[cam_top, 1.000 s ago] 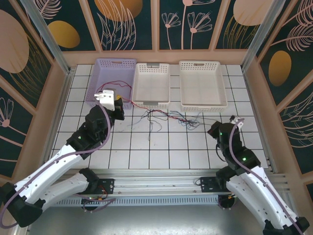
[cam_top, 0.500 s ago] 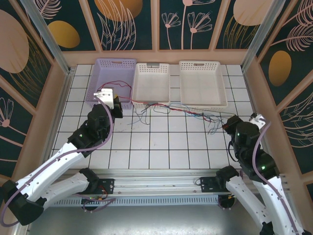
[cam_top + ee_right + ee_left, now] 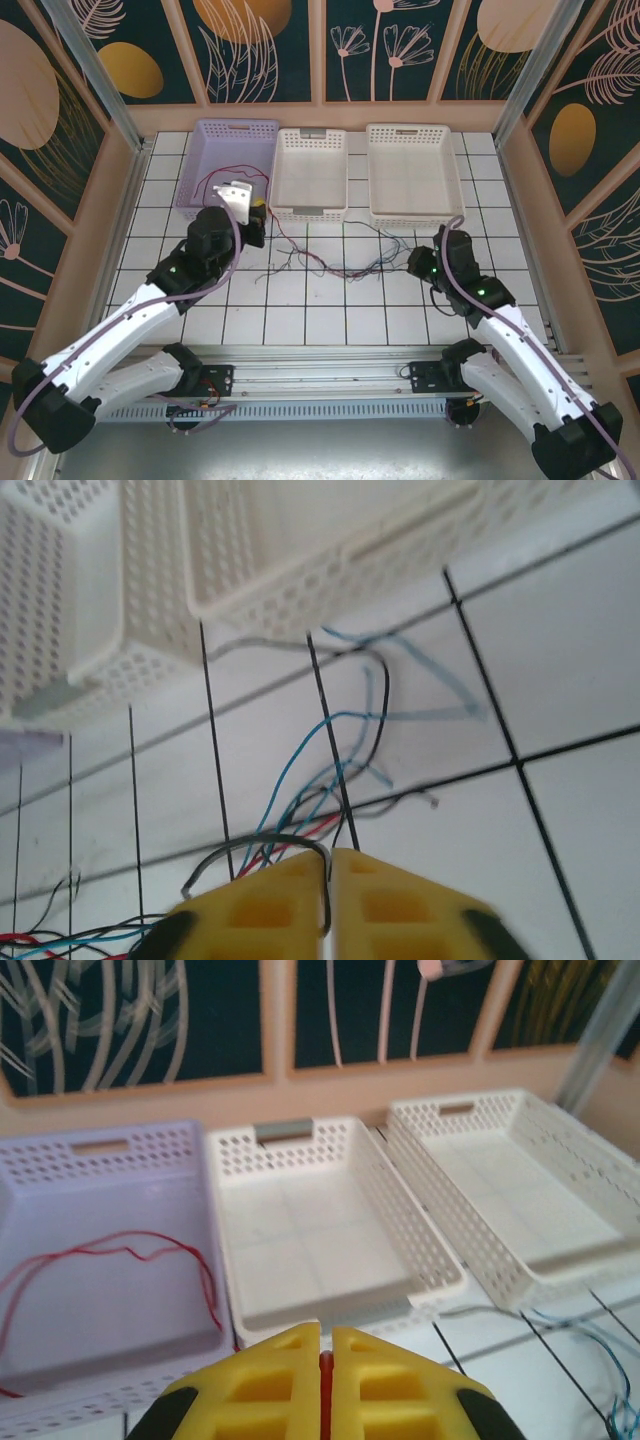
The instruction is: Untangle the cables
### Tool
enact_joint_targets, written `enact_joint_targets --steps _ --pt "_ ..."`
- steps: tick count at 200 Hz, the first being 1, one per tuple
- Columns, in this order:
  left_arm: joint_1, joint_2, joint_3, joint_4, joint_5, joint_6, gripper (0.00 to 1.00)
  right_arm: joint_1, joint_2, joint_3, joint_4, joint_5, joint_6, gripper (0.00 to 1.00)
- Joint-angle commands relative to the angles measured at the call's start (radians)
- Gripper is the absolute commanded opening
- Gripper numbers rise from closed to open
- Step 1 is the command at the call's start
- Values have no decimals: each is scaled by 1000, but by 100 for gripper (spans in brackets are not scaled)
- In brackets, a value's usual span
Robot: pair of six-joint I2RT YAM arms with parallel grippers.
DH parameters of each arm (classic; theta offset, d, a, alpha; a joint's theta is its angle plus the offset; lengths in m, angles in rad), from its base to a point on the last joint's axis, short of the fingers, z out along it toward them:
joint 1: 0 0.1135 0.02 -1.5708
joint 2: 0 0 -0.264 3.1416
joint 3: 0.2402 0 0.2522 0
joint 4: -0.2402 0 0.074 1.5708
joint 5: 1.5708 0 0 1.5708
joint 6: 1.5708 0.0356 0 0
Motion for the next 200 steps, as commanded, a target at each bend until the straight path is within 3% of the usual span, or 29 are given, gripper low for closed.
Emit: enact_joint_targets --steps 1,22,48,71,93,118,200 --pt "5 27 25 3 118 1 0 1 12 -25 124 -119 -33 35" --pt "4 37 28 0 148 5 0 1 53 -42 129 -106 -27 47" --pt "5 47 33 -7 190 19 0 0 87 -29 91 20 -8 53" --pt "5 55 33 -14 188 31 0 -2 117 -35 135 28 -9 54" --pt "5 64 36 -20 180 37 0 -2 226 -24 162 47 -12 49" --pt "5 63 34 -17 201 38 0 -2 333 -52 218 42 2 30" --pt "5 65 32 -12 248 39 0 -17 420 -189 516 -13 50 27"
